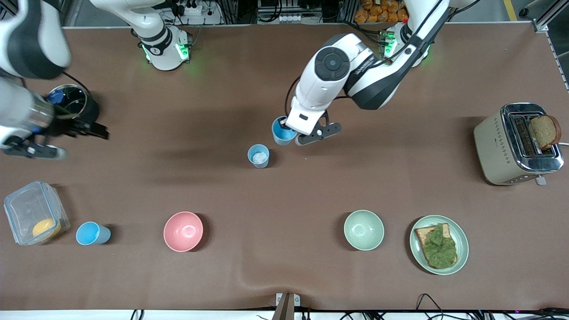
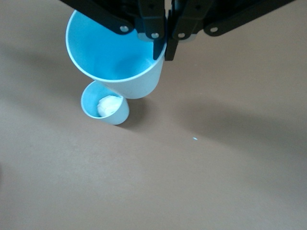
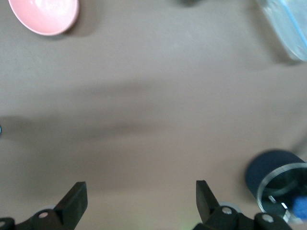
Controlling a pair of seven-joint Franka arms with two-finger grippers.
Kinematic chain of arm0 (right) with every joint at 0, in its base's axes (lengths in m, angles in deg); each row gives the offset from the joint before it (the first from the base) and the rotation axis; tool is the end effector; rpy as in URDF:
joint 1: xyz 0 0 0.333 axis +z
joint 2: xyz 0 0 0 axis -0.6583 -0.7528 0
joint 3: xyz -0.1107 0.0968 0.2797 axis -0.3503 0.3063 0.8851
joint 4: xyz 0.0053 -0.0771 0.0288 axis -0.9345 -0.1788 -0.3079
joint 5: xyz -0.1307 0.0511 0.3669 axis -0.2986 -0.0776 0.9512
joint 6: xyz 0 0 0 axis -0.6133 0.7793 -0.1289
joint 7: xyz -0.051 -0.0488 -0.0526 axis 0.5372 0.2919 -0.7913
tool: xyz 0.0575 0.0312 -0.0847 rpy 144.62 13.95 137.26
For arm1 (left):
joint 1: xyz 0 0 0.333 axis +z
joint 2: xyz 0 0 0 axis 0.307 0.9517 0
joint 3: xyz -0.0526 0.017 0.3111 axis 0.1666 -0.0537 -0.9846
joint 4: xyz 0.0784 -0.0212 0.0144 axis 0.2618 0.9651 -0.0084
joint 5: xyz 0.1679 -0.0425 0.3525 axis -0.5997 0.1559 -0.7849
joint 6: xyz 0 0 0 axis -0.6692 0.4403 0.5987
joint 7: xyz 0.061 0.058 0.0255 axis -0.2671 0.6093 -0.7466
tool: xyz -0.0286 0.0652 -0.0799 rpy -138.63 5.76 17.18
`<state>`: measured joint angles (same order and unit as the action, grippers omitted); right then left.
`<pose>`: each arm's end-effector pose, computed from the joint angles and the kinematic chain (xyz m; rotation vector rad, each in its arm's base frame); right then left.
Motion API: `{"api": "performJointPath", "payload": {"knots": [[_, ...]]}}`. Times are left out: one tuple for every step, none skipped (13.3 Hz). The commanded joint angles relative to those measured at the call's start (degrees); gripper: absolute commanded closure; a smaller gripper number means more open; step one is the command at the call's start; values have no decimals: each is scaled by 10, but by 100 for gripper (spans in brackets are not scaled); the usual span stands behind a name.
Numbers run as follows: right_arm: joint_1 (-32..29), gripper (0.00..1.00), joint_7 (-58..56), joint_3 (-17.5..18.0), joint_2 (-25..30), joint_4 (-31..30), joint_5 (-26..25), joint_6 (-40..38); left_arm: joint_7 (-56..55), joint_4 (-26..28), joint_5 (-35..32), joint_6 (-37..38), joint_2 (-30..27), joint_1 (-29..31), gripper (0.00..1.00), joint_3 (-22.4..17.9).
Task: Stack blue cups with both arms
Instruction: 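Lower the held cup into the center cup and open the left gripper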
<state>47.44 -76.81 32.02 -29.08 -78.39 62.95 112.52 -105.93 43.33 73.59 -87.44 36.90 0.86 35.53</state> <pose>0.5490 -0.0272 0.5240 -3.1063 0.1480 0.2859 0.4796 -0.4833 0.4051 2.8782 0.6154 -0.1954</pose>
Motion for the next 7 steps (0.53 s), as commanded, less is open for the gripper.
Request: {"api": "performJointPath", "payload": {"knots": [[-27,0,-2,20,-5,81,-10,-81,-75,-83,-52,3,72,-42,100,-7],[-34,0,-3,23,-6,96,-10,-92,-96,-98,-69,-6,88,-56,100,-16],[-40,0,-3,23,-9,109,-6,-92,-113,-105,-75,-23,99,-75,100,-27],[-40,0,-4,25,-10,111,-8,-90,-125,-107,-75,-49,104,-98,100,-51],[-42,0,1,33,-10,111,-10,-79,-132,-108,-75,-71,108,-124,100,-79],[-44,0,1,33,-10,110,-10,-45,-135,-109,-74,-87,112,-150,100,-107],[-43,0,-2,33,-11,110,-13,-22,-137,-109,-73,-103,120,-171,100,-132]]}}
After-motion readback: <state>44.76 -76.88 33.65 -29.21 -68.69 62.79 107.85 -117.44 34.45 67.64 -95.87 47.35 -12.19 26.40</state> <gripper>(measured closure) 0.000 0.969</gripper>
